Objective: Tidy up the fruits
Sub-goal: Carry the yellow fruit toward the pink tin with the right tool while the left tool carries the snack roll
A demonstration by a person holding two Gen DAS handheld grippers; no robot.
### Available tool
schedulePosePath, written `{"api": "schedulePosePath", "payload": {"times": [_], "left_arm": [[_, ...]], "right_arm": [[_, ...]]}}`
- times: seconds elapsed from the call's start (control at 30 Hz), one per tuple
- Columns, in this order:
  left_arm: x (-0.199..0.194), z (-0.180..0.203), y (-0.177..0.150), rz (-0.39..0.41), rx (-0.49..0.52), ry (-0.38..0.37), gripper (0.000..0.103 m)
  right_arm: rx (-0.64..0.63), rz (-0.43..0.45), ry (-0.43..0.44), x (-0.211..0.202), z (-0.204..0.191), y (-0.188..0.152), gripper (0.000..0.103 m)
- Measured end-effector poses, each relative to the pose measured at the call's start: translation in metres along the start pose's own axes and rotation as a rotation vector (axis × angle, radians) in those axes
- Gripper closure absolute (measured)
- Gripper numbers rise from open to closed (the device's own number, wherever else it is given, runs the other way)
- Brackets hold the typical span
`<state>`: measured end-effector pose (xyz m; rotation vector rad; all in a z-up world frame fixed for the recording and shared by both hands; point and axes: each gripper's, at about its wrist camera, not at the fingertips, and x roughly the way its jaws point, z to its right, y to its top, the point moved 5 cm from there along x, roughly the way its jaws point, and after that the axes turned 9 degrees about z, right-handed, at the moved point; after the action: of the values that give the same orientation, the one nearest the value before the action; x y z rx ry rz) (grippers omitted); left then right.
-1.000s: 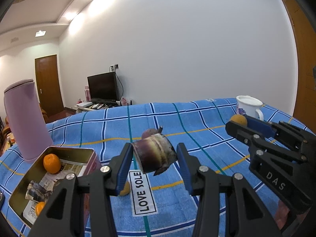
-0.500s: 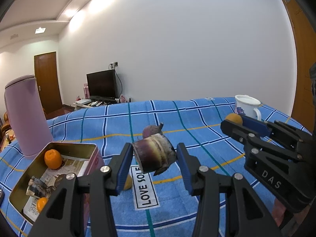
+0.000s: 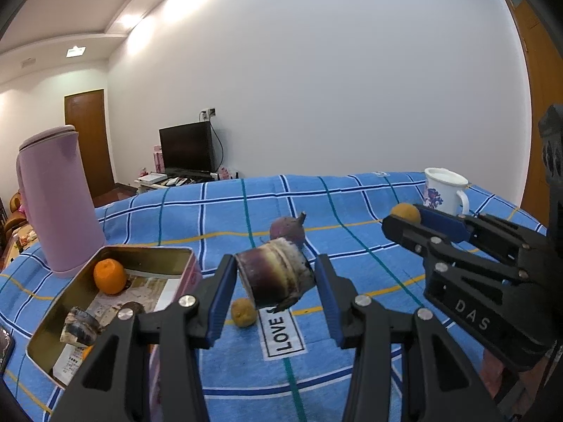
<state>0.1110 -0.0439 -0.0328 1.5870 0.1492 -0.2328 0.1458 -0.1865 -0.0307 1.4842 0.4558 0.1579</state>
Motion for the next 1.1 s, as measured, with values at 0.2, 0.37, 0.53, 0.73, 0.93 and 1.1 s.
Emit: {"api": "schedulePosePath", "payload": {"times": [0.2,0.37,0.53,0.73,0.93,1.1], "left_arm": [[-0.006,-0.012,-0.002,0.004,0.003,0.022,0.055],[-0.009,-0.02,-0.003,0.006,0.0,0.035,0.055],[-0.013,-0.03,-0.005,0.003,-0.006,0.051,0.055],[-0.017,-0.046,-0.006,0.003,-0.018,0.073,0.055],[-0.019,-0.062,-0.007,-0.001,-0.032,0.092,0.055],[-0.02,-0.079,-0.01,-0.016,-0.048,0.118,0.055]], "right_arm": [[0.003,-0.011,0.024,0.004,-0.012,0.0,0.073],[-0.015,-0.016,0.043,0.008,-0.026,0.0,0.073],[-0.031,-0.025,0.06,0.011,-0.041,0.0,0.073],[-0.044,-0.032,0.086,0.016,-0.054,-0.001,0.073],[-0.066,-0.04,0.109,0.021,-0.07,0.0,0.073],[-0.088,-0.046,0.135,0.026,-0.086,0.0,0.073]]}}
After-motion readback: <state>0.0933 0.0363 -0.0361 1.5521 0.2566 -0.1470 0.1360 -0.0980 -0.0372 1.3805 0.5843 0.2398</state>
